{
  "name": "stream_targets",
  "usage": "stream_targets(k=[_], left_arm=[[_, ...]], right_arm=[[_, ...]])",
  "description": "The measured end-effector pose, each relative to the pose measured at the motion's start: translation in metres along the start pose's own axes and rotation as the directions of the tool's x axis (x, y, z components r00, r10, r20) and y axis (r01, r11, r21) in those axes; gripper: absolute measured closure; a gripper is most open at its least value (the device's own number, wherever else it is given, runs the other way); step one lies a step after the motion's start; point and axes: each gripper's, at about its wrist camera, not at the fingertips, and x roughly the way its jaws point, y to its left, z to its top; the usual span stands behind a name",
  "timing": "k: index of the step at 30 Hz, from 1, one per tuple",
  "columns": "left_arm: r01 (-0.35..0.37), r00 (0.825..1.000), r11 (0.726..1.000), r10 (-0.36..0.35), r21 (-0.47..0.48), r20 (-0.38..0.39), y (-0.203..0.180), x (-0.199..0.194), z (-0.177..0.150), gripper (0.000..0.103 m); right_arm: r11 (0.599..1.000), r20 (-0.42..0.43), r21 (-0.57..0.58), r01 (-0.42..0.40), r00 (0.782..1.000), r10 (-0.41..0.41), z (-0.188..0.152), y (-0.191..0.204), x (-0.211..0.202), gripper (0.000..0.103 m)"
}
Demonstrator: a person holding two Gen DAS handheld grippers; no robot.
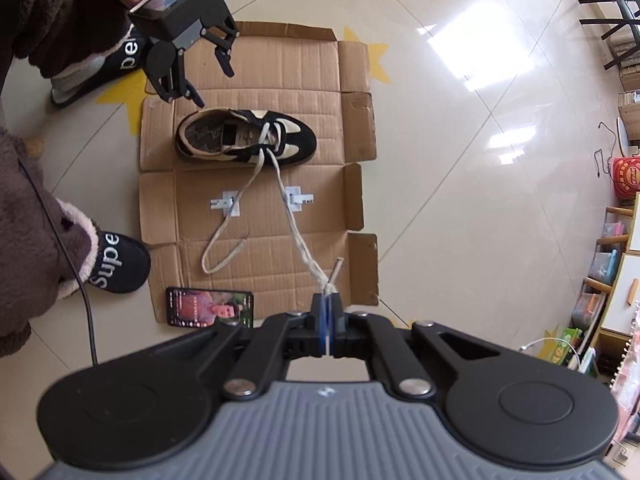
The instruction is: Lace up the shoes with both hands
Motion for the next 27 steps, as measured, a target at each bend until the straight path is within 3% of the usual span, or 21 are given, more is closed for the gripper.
stream_targets(k=[13,27], left_arm=[[0.021,0.998,1.0,-0.02,-0.013,0.059,0.002,0.027,-0.002,0.046],[0.035,0.996,0.998,-0.031,-0.046,0.081,0.009,0.049,-0.001,0.046]], right_arm=[[0.99,0.102,0.011,-0.143,0.985,0.141,0.039,-0.002,0.101,0.103],[0.959,0.201,0.008,-0.282,0.94,0.274,0.069,0.011,0.189,0.103]])
